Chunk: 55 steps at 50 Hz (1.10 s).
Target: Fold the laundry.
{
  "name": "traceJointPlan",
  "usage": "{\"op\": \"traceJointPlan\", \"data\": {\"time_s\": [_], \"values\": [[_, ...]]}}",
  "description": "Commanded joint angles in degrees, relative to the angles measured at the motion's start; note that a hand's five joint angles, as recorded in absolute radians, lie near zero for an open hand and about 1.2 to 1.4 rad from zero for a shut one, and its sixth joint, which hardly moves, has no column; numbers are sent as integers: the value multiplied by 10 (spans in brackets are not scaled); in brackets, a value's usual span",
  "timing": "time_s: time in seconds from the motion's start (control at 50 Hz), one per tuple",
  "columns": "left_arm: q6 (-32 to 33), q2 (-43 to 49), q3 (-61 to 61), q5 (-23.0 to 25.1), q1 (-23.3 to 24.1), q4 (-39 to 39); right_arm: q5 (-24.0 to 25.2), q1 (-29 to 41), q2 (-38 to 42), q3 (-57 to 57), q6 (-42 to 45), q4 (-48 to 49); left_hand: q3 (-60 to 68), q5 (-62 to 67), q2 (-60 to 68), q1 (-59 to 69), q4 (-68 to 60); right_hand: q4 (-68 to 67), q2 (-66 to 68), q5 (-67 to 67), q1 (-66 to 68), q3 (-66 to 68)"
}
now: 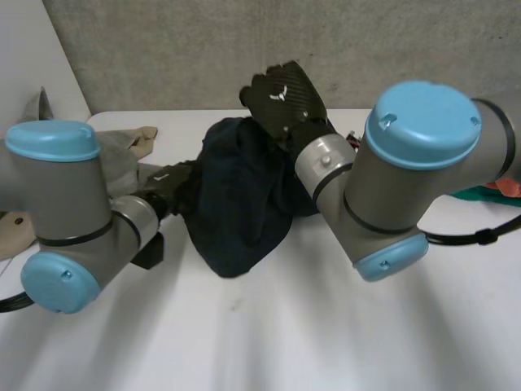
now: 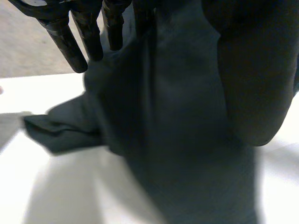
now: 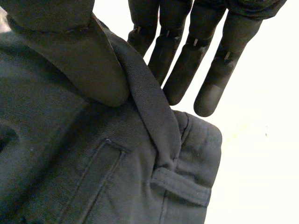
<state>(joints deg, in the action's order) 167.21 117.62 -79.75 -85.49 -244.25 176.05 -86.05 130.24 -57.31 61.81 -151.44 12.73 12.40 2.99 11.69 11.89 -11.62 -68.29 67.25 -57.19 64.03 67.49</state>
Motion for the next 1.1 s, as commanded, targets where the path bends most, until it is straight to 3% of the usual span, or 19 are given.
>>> {"op": "traceJointPlan", "data": {"time_s": [0.02, 0.08, 0.16, 0.18, 0.3, 0.48, 0.58, 0.7, 0.82, 0.92, 1.0, 1.08, 1.1], "values": [[-39, 15, 13, 32, 22, -34, -32, 0, 5, 32, 7, -3, -24, -30, -17, -19, 16, -117, 128, -128, 160, 125], [-38, 29, 21, 31, 25, -34, -32, -1, 1, 40, 2, -3, 65, 59, 72, 70, -73, -117, 128, -128, 160, 125], [-38, 64, 50, 26, 31, -40, -39, -5, -20, 54, -16, -2, 483, 477, 490, 488, -491, -117, 128, -128, 160, 125], [-36, 70, 64, 23, 33, -50, -43, -10, -33, 61, -24, -2, 674, 668, 681, 679, -682, -117, 128, -128, 160, 125], [-11, 32, 133, 13, 36, -121, -54, -32, -69, 78, -31, -6, 676, 670, 683, 681, -684, -117, 128, -128, 160, 125], [168, -121, 270, 21, 22, -259, -43, -73, -169, 100, -29, -24, 676, 670, 683, 681, -684, -117, 128, -128, 160, 125], [246, -129, 320, 22, 13, -322, -17, -95, -212, 100, -28, -81, 676, 670, 683, 681, -684, -117, 128, -128, 160, 125], [290, -103, 336, 35, 13, -337, 14, -104, -221, 90, -35, -161, 676, 670, 683, 681, -684, -117, 128, -128, 160, 125], [323, -26, 344, 30, 16, -310, 26, -102, -154, 76, -63, -177, 676, 670, 683, 681, -684, -117, 128, -128, 160, 125], [353, 40, 388, 30, 16, -245, 24, -99, -70, 40, -87, -174, 676, 670, 683, 681, -684, -117, 128, -128, 160, 125], [357, 75, 450, 52, 12, -163, 9, -104, -8, -29, -104, -139, 676, 670, 683, 681, -684, -117, 128, -128, 160, 125], [322, 70, 510, 88, 12, -51, -32, -111, 11, -100, -129, -50, 676, 670, 683, 681, -684, -117, 128, -128, 160, 125], [282, 57, 527, 97, 13, 8, -50, -112, 6, -116, -141, -9, 676, 670, 683, 681, -684, -117, 128, -128, 160, 125]]}}
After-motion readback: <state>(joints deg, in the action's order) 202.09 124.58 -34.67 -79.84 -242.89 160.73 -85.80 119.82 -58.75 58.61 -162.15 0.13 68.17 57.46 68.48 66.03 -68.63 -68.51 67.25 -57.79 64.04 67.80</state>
